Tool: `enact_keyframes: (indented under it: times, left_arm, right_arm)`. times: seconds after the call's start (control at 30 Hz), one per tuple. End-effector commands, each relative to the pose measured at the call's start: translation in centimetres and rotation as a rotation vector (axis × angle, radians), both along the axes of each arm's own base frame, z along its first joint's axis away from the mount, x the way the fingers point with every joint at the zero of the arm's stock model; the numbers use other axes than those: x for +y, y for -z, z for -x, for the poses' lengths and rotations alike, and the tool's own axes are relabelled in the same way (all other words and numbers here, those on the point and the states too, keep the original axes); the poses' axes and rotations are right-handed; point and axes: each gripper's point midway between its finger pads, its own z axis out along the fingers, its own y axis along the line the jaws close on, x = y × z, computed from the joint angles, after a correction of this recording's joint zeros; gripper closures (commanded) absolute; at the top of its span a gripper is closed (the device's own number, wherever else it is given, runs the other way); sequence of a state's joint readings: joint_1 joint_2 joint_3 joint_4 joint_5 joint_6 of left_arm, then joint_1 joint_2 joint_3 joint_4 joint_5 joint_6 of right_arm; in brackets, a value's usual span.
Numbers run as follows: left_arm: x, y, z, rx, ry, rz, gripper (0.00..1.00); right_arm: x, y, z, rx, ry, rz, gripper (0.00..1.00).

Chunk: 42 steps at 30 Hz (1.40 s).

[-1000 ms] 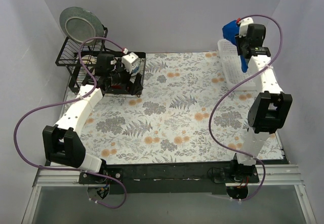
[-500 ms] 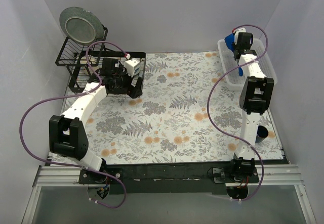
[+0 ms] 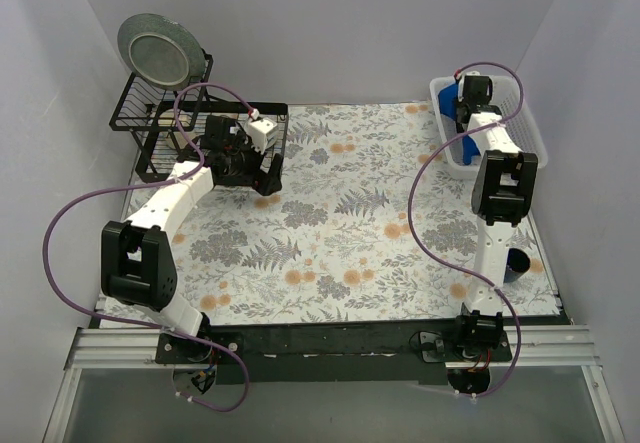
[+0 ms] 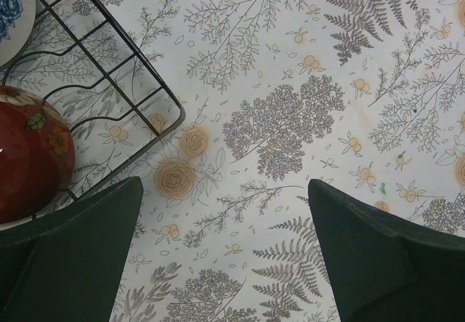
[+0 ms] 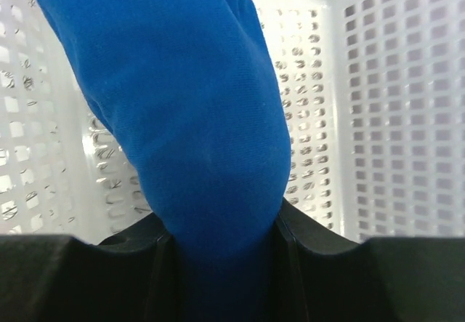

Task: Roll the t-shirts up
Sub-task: Place the T-shirt in the bin, then reset both arms

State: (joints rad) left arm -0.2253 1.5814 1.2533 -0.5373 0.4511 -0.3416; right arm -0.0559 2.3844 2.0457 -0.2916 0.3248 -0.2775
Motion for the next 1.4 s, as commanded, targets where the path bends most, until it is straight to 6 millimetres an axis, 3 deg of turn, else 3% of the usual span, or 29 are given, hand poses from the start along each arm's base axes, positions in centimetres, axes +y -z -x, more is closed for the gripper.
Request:
enact_keyframes:
  times: [0.0, 0.27, 0.33, 0.37, 0.4, 0.53, 0.6, 0.67, 0.7, 0.73, 0.83, 0.87, 0.9, 0.97, 1.0, 1.13, 1.27, 1.3, 1.33, 1.37]
  left_arm:
    - [0.2, -1.1, -0.4, -0.034, -0.014, 0.005, 0.02]
    - [0.3, -1.0, -0.3, -0.033, -0.015, 0.003, 0.02]
    - [0.3, -0.9, -0.1, -0.029, -0.015, 0.004, 0.02]
    - [0.3, -0.9, 0.0, -0.029, -0.013, 0.004, 0.02]
    - [0.2, -0.8, 0.1, -0.025, -0.01, 0.004, 0.02]
    - [0.1, -1.2, 0.3, -0.03, -0.003, 0.015, 0.02]
    - [-0.1, -1.6, 0.4, -0.037, 0.003, 0.029, 0.02]
    - [-0.3, -2.0, 0.5, -0.049, 0.009, 0.041, 0.02]
    - [-0.5, -2.3, 0.6, -0.053, 0.011, 0.053, 0.02]
    - [-0.5, -2.5, 0.6, -0.059, 0.014, 0.059, 0.02]
    - [-0.9, -3.3, 0.6, -0.082, 0.027, 0.082, 0.02]
    - [-1.0, -3.9, 0.4, -0.102, 0.032, 0.091, 0.02]
    - [-1.1, -4.2, 0.4, -0.111, 0.036, 0.094, 0.02]
    - [-1.3, -5.3, 0.3, -0.144, 0.047, 0.11, 0.02]
    - [-1.4, -5.8, 0.2, -0.159, 0.049, 0.116, 0.02]
    - [-1.6, -7.5, 0.3, -0.206, 0.052, 0.142, 0.02]
    - [-1.8, -9.4, 1.2, -0.247, 0.061, 0.177, 0.02]
    - [-1.7, -9.6, 1.4, -0.251, 0.061, 0.178, 0.02]
    - [-1.7, -9.8, 1.7, -0.259, 0.063, 0.181, 0.02]
    - [-1.8, -10.1, 2.0, -0.259, 0.064, 0.187, 0.02]
  right_arm:
    - [1.7, -0.7, -0.4, -0.044, 0.016, -0.06, 0.99]
    - [4.0, 0.5, -0.8, -0.034, -0.018, -0.095, 0.99]
    - [4.4, 0.7, -1.0, -0.038, -0.017, -0.117, 0.93]
    - [4.4, 0.7, -1.0, -0.041, -0.016, -0.125, 0.89]
    - [4.6, 0.7, -1.0, -0.041, -0.018, -0.133, 0.79]
    - [4.9, 0.1, -0.6, -0.037, -0.026, -0.147, 0.63]
    - [4.9, -2.0, -0.3, -0.064, -0.029, -0.151, 0.61]
    - [5.2, -3.1, 0.3, -0.07, -0.037, -0.166, 0.52]
    - [5.7, -5.2, 0.5, -0.1, -0.062, -0.183, 0.18]
    - [6.0, -5.7, 0.9, -0.101, -0.072, -0.195, 0.02]
    - [7.5, -9.8, 1.8, -0.154, -0.136, -0.248, 0.01]
    - [7.8, -10.1, 2.5, -0.144, -0.146, -0.265, 0.01]
    - [8.5, -12.1, 3.1, -0.167, -0.18, -0.288, 0.01]
    - [9.0, -12.5, 4.5, -0.143, -0.199, -0.309, 0.02]
    - [9.7, -14.6, 5.4, -0.173, -0.234, -0.327, 0.01]
    - [11.0, -17.0, 9.0, -0.189, -0.297, -0.363, 0.01]
    - [13.7, -16.2, 14.1, -0.101, -0.429, -0.438, 0.01]
    - [14.7, -17.3, 15.9, -0.108, -0.49, -0.463, 0.01]
    - [14.8, -14.6, 17.6, -0.053, -0.49, -0.475, 0.01]
    - [16.2, -14.4, 18.9, -0.048, -0.503, -0.484, 0.01]
